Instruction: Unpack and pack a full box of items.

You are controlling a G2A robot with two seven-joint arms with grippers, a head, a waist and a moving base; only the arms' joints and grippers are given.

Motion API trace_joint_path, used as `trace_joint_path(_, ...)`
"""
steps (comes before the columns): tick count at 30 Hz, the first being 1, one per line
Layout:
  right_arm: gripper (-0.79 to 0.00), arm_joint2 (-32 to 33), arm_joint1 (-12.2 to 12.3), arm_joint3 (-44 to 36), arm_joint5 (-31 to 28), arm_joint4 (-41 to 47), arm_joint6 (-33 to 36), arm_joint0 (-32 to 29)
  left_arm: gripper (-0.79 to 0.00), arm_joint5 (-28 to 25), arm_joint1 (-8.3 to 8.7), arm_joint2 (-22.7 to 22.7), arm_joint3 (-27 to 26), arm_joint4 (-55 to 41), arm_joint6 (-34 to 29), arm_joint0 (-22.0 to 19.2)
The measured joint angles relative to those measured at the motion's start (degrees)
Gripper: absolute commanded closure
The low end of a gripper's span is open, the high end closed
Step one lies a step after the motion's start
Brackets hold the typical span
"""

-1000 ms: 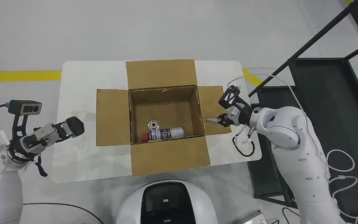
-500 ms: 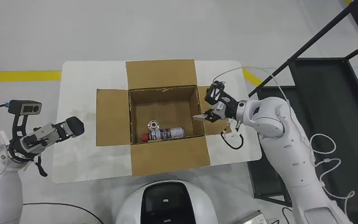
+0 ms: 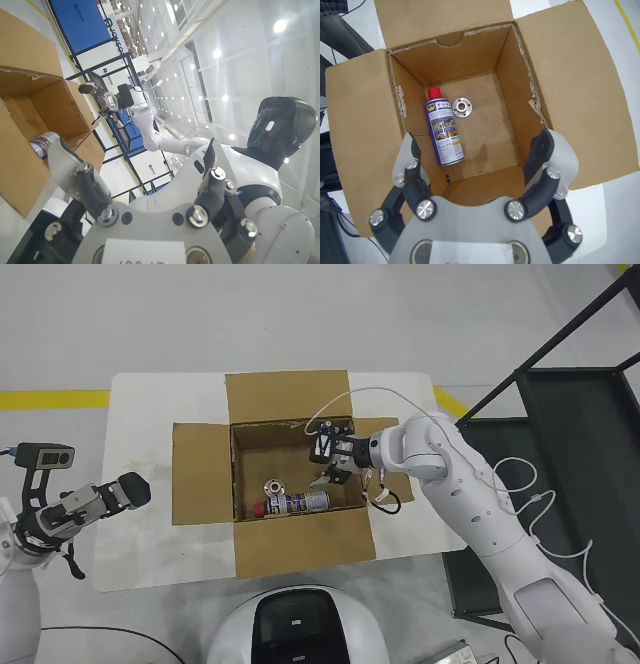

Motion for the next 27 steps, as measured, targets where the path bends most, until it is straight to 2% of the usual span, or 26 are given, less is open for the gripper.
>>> trace_joint_path(8, -0.785, 0.1, 0.1, 0.7, 1.5, -1.3, -1.2, -0.5, -0.785, 0.0, 0.00, 0.0, 0.0, 0.0, 0.0, 0.0)
trace_joint_path(14, -0.785, -4.9, -1.2, 7.6, -3.4, -3.4, -5.0, 5.0, -0.785, 0.0, 0.00, 0.0, 0.0, 0.0, 0.0, 0.0)
trace_joint_path(21, -0.785, -16.6, -5.6, 20.6, -6.5, -5.4, -9.2, 14.5, -0.785, 0.0, 0.00, 0.0, 0.0, 0.0, 0.0, 0.0)
trace_joint_path(27, -0.785, -25.2, -10.0, 29.0, -6.8, -7.2, -11.9, 19.4, -0.785, 0.0, 0.00, 0.0, 0.0, 0.0, 0.0, 0.0)
